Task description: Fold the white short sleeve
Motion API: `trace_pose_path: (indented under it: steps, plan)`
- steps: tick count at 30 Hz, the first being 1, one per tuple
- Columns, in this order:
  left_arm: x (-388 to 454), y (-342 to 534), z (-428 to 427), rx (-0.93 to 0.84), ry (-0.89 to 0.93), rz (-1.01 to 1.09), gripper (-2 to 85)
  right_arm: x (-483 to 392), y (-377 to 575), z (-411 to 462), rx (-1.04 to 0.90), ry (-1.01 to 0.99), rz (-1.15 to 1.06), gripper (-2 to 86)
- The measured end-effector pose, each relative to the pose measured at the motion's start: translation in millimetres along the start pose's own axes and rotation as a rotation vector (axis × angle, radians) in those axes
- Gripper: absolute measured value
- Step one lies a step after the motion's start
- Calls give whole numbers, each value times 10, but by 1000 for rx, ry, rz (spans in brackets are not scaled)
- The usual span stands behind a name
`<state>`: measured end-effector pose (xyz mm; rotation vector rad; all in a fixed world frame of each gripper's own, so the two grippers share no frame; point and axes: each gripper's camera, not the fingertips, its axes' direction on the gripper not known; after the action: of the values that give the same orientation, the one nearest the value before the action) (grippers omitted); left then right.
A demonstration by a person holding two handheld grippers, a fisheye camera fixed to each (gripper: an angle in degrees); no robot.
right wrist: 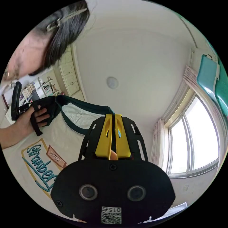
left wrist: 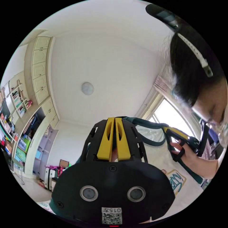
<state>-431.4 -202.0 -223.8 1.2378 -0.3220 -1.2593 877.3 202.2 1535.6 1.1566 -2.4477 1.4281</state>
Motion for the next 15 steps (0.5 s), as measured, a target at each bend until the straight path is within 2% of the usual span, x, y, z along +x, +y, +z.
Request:
trace_pose_path:
  steps: [2,6,9,11,12,13,15]
  plan:
    - [-71,509,159,-78,-23,-14,-7,58,507,542,-93,-17,-7,-6]
    - [-318,1853,572,-265,-42,-72,0,293,2014,2172,-376,-101,81,0]
    - [-678,3590,1093,-532,-140,-145,25,392,3414,3713,-647,-197,206,18]
    - [-954,4508,1308,-713,-198,-218,45,608,4443,4632,-924,-326,463,34]
    - [-1064,4794,1344,-773,-214,-263,53,863,5110,5068,-1096,-433,700,42]
    - [-1266,5269,1355,-869,-219,-351,68,1129,5635,5255,-1112,-536,913,51]
    - [-1427,5758,1190,-905,-167,-350,89,1448,6155,5335,-1115,-613,1054,69]
